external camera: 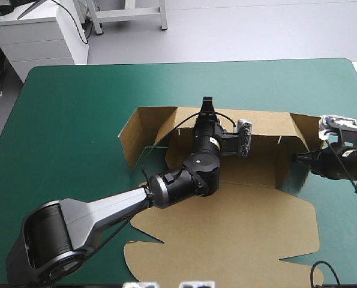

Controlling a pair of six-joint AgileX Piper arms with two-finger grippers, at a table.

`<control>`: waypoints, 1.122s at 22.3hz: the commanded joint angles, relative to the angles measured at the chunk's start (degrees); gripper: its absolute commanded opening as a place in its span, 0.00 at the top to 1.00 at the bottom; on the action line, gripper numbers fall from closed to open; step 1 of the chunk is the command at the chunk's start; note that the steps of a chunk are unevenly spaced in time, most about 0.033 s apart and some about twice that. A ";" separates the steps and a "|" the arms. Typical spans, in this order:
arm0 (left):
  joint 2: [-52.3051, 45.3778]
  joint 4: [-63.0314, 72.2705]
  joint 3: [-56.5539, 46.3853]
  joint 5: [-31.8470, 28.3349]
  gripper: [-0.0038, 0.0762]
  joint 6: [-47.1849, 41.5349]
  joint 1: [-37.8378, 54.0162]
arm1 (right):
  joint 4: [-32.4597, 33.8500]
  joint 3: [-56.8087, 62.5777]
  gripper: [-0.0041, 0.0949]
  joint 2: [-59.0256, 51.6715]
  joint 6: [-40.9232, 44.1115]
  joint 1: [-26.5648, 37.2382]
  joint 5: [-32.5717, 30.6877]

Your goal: Fold the box

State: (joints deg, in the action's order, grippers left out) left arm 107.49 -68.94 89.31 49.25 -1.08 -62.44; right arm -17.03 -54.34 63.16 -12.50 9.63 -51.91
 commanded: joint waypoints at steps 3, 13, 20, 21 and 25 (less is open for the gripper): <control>-2.25 3.35 0.49 -1.63 0.96 -0.78 -0.56 | 4.41 -1.36 0.96 -1.15 0.59 0.07 3.30; -2.25 3.35 0.49 -1.75 0.96 -0.78 -0.56 | 4.71 -1.36 0.97 -1.29 -0.91 0.07 3.71; -2.25 3.35 0.49 -1.75 0.96 -0.78 -0.56 | 5.23 -1.36 0.97 -7.15 -1.02 0.07 1.60; -2.25 3.35 0.49 -1.75 0.96 -0.78 -0.56 | 5.23 -1.36 0.97 -8.24 -1.02 0.07 1.28; -2.25 3.35 0.49 -1.75 0.96 -0.78 -0.56 | 5.23 -1.36 0.97 -11.98 -1.02 0.07 -0.05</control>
State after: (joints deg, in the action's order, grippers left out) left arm 107.49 -68.94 89.31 49.25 -1.04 -62.44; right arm -11.62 -54.34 53.95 -12.91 9.63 -53.38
